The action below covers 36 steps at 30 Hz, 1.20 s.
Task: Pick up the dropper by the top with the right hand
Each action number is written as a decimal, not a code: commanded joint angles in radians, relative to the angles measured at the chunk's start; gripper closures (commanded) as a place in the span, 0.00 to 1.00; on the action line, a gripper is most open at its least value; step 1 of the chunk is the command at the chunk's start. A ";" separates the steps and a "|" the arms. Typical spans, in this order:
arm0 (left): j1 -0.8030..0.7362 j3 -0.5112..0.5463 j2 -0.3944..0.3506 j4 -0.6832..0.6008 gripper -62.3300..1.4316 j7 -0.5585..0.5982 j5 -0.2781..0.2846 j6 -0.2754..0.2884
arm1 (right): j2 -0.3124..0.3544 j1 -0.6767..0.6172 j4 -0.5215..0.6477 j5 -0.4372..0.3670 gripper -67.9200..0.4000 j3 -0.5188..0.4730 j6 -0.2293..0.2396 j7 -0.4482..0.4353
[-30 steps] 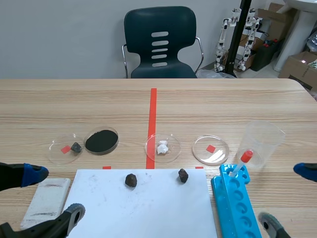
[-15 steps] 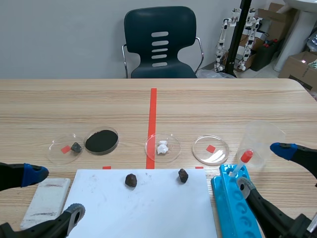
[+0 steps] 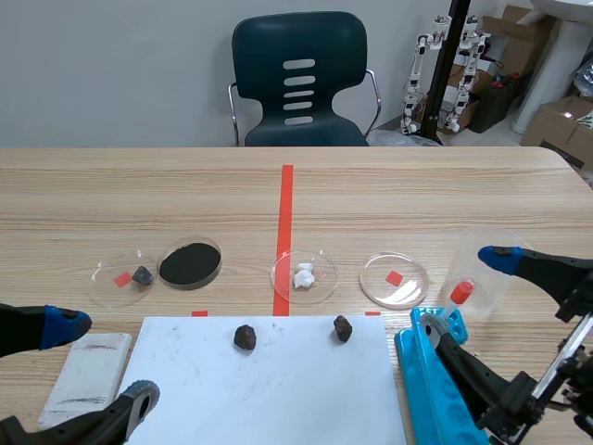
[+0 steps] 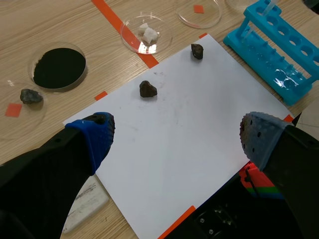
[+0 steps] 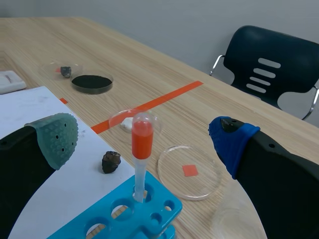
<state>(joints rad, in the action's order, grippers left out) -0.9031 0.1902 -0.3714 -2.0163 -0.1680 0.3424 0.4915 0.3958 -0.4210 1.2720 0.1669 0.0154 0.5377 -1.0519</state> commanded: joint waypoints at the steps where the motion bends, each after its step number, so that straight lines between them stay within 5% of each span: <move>1: -0.008 0.002 0.005 -0.027 0.15 0.014 0.014 0.002 | 0.008 0.020 -0.003 -0.012 0.19 0.014 -0.016 -0.026; 16: -0.008 0.002 0.005 -0.027 0.15 0.014 0.013 0.002 | 0.012 0.052 -0.084 0.009 0.19 0.060 -0.029 -0.126; 36: -0.008 0.002 0.005 -0.027 0.15 0.014 0.013 0.002 | 0.014 0.052 -0.109 -0.021 0.22 0.060 -0.045 -0.134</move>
<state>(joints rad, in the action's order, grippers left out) -0.9031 0.1902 -0.3714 -2.0163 -0.1680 0.3420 0.4915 0.3962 -0.3775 1.1492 0.1574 0.0807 0.4931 -1.1698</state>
